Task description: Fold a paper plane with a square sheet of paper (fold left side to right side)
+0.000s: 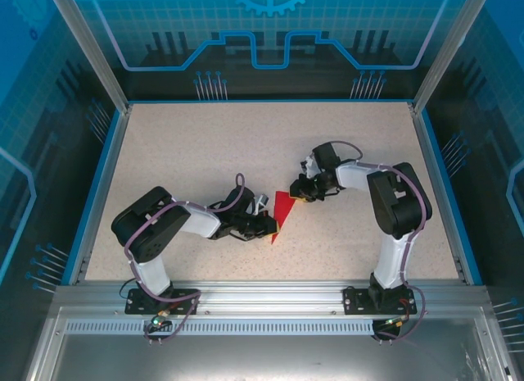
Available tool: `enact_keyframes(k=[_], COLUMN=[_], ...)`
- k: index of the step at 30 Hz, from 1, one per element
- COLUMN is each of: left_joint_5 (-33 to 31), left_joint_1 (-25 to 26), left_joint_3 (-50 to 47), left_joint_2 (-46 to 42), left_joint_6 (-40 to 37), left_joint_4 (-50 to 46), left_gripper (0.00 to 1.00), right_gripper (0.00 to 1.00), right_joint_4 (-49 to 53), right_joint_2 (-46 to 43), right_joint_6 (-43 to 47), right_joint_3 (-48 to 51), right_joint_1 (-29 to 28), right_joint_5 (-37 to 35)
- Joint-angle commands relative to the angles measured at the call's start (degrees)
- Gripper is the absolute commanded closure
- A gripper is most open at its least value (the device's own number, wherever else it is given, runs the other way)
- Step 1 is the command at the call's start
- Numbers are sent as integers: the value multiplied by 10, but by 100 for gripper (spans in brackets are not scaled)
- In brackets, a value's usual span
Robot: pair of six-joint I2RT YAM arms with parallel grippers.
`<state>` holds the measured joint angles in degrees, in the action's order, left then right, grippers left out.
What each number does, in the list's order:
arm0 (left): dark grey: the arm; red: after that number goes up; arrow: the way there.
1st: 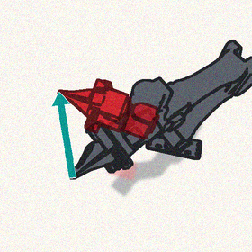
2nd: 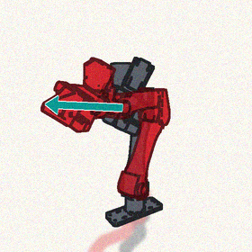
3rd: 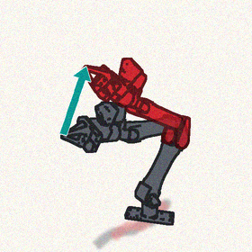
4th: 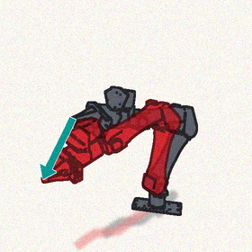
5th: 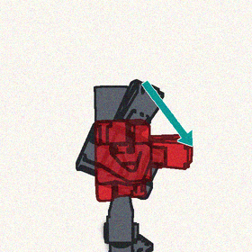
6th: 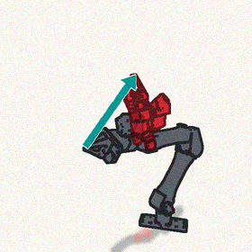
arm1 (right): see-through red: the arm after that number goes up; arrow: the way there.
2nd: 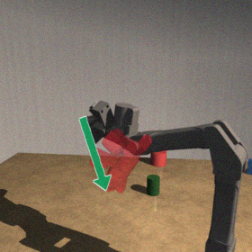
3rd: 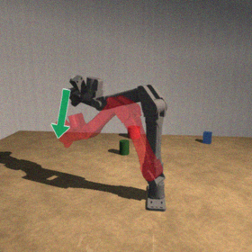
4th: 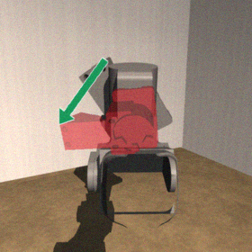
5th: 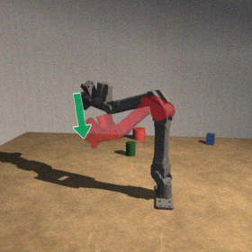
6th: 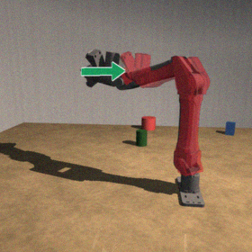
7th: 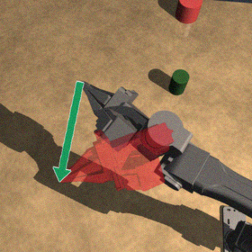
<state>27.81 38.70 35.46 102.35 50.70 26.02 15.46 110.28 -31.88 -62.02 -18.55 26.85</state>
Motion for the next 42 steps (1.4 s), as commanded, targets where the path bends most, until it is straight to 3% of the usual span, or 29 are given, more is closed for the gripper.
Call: enact_keyframes(k=[1, 6, 11, 19, 28, 42], left_joint_5=[-40, -39, -41, -43, -45, -46], left_joint_1=[4, 4, 4, 4, 5, 6], left_joint_3=[-34, -41, -44, -45, -46, -43], left_joint_2=[36, 26, 16, 17, 12, 14], left_joint_6=[-6, 1, 1, 0, -1, -1], left_joint_4=[-113, -91, -89, -89, -93, -94], left_gripper=[93, 93, 93, 93, 93, 93], right_gripper=[78, 78, 78, 82, 87, 87], right_joint_4=[4, -19, -36, -50, -149, -133], right_joint_2=[27, -2, -91, -208, -184, -130], right_joint_6=[20, 19, 17, -26, -113, -96], right_joint_3=[-23, -22, 14, 129, 203, 174], right_joint_1=[33, 47, 41, -32, -136, -152], right_joint_5=[-46, -52, -48, -27, -37, -65])
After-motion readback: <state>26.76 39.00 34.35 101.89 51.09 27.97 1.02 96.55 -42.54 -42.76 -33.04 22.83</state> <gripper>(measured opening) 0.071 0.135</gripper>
